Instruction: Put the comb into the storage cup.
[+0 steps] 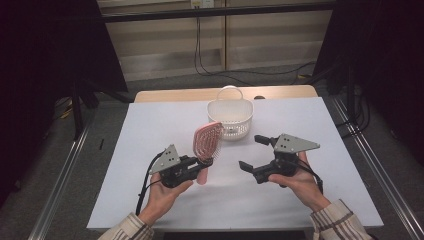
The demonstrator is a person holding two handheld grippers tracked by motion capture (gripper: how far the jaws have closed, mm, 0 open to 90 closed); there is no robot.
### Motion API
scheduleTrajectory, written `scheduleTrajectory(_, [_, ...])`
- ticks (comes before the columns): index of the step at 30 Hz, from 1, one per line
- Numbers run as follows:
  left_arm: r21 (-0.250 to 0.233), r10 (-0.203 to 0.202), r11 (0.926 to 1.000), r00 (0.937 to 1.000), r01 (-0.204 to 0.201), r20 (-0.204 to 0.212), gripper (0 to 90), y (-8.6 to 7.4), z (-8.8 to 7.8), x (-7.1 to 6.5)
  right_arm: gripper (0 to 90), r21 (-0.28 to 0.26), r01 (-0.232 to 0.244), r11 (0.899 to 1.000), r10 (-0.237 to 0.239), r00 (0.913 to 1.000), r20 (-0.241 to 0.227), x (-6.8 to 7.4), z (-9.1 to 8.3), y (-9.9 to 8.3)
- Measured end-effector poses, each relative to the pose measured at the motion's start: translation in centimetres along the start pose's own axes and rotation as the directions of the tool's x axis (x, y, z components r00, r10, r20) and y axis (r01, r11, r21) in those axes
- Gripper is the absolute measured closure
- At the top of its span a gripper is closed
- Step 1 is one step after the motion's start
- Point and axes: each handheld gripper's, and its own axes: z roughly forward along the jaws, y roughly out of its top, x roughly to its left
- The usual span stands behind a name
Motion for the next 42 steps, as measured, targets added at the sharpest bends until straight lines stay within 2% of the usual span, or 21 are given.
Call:
scheduleTrajectory(3, [0.009,0.003,1.0000,1.0000,-0.003,-0.004,80.7,0.2,-0.1,-0.1,0.3,0.000,0.004,1.000,-0.004,1.0000,-0.003,0.2,0.5,0.3])
scheduleTrajectory(5, [-0.009,-0.011,0.9999,0.9999,0.011,0.005,80.7,0.4,-0.2,-0.1,0.0,-0.008,0.007,1.000,-0.008,0.9998,-0.018,0.4,0.8,0.5])
scheduleTrajectory(8, [-0.011,-0.001,0.9999,1.0000,0.001,0.005,80.7,0.6,-0.1,0.0,0.0,-0.018,0.006,1.000,-0.007,0.9996,-0.029,0.5,1.0,1.0])
scheduleTrajectory(10, [-0.010,0.001,0.9999,1.0000,-0.001,0.003,80.7,0.6,0.3,0.0,0.0,-0.039,-0.001,0.999,-0.001,0.9992,-0.039,0.5,1.3,1.5])
scheduleTrajectory(15, [-0.001,0.022,0.9997,0.9996,-0.022,0.014,80.7,0.6,1.3,-0.1,0.1,-0.050,-0.012,0.999,0.010,0.9991,-0.041,0.3,1.8,2.2])
scheduleTrajectory(18, [-0.004,0.020,0.9998,0.9994,-0.019,0.030,80.7,0.6,1.7,-0.2,0.0,-0.050,-0.008,0.999,0.005,0.9986,-0.053,0.3,1.9,2.3])
scheduleTrajectory(22, [-0.004,0.023,0.9997,0.9993,-0.023,0.030,80.7,0.4,2.7,0.1,0.0,-0.054,-0.010,0.998,0.006,0.9978,-0.066,0.3,2.1,2.7])
scheduleTrajectory(25, [-0.004,0.024,0.9997,0.9988,-0.023,0.043,80.7,0.3,3.2,0.3,0.0,-0.064,-0.010,0.998,0.005,0.9974,-0.071,0.3,2.2,3.0])
scheduleTrajectory(29, [-0.008,0.024,0.9997,0.9964,-0.023,0.082,80.7,0.5,4.0,0.6,0.1,-0.067,-0.014,0.998,0.008,0.9966,-0.082,0.1,2.3,3.3])
scheduleTrajectory(31, [0.000,0.026,0.9996,0.9964,-0.026,0.080,80.7,0.5,4.7,0.7,0.3,-0.074,-0.020,0.997,0.014,0.9963,-0.084,0.0,2.5,3.5])
scheduleTrajectory(33, [0.001,0.020,0.9998,0.9952,-0.020,0.096,80.6,0.3,5.2,0.7,0.7,-0.078,-0.026,0.997,0.020,0.9965,-0.081,-0.1,2.7,3.7])
scheduleTrajectory(37, [0.011,0.030,0.9994,0.9921,-0.032,0.121,80.7,0.1,5.4,0.4,1.4,-0.074,-0.014,0.997,0.008,0.9965,-0.083,0.1,2.8,3.7])
scheduleTrajectory(38, [0.017,0.034,0.9992,0.9933,-0.036,0.111,80.7,0.1,5.4,0.3,1.5,-0.072,-0.013,0.997,0.007,0.9964,-0.085,0.1,2.8,3.7])
scheduleTrajectory(42, [0.000,0.029,0.9996,0.9931,-0.030,0.114,80.7,0.4,5.5,0.2,4.6,-0.063,-0.020,0.998,0.014,0.9950,-0.099,0.0,3.1,3.6])
